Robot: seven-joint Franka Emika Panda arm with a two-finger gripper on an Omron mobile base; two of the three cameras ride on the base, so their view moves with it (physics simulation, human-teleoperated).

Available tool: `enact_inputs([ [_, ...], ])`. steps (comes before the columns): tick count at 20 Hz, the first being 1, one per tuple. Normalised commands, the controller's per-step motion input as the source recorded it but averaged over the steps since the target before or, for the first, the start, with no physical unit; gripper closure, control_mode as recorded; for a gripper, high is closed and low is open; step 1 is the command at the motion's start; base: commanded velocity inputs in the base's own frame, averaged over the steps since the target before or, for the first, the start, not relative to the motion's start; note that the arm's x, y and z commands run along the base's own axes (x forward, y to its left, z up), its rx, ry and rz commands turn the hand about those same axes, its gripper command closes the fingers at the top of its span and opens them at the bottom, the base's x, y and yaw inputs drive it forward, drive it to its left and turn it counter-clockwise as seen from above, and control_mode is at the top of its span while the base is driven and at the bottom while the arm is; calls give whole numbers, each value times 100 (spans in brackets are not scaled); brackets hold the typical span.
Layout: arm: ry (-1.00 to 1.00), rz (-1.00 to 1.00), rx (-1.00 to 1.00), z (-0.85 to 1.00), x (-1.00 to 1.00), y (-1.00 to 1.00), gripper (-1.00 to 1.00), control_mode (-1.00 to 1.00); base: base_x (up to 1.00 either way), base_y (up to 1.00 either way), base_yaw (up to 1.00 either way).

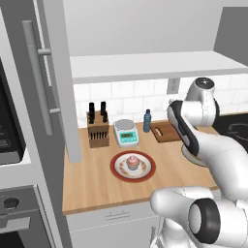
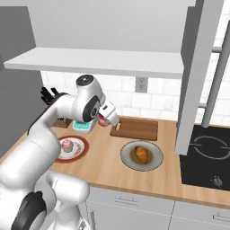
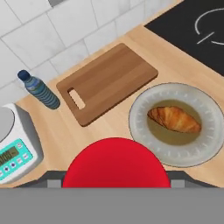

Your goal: From the different types of pastries on the counter, select a croissant and place it on the cutting board. Then retrieve a jar of jam from the cabinet and place it alongside the croissant on the cutting board.

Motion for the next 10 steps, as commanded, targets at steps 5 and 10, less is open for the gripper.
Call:
enact_inputs([
  [5,0,0,10,7,73,-44,100,-100,0,0,0],
  [10,0,0,1,-3,25,1,100,-100,0,0,0],
])
